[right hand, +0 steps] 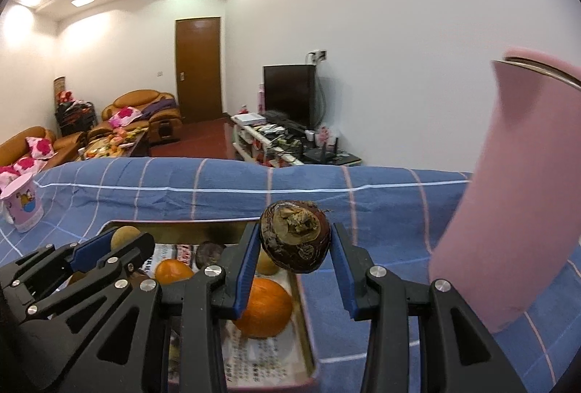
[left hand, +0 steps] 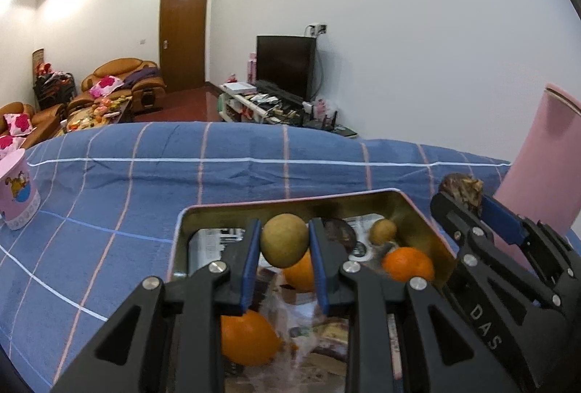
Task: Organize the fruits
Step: 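Lower both fruits into the tin and open both tools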
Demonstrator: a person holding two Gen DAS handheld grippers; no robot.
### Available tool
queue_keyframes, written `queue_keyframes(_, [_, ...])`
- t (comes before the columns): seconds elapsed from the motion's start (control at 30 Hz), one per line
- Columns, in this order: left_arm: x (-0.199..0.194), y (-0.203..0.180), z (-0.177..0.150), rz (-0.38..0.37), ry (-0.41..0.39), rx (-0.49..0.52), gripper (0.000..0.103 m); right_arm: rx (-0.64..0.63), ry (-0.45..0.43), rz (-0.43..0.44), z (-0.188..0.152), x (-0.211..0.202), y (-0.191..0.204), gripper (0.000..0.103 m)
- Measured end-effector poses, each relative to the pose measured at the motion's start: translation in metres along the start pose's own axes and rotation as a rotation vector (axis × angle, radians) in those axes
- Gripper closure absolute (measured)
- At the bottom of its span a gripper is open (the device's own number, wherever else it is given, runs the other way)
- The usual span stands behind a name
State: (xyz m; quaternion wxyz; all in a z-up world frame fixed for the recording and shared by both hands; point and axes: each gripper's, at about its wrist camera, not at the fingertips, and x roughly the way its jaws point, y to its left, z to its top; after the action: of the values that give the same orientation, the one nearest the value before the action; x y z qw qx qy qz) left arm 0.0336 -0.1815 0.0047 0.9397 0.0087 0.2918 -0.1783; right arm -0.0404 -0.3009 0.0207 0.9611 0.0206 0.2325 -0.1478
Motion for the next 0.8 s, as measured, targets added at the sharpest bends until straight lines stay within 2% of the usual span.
queue_keyframes(0.27, [0.018,0.01,0.003,0.069,0.072,-0.011,0.075,0.0,0.081,0.101,0.004,0.023,0.006,0.061])
queue_keyframes(0.57, [0.028,0.008,0.001,0.081,0.132,0.006,0.075,-0.02,0.15,0.193,0.003,0.039,0.013,0.061])
queue_keyframes(0.8, [0.025,0.01,0.003,0.094,0.134,0.021,0.075,-0.005,0.183,0.276,0.0,0.044,0.013,0.061])
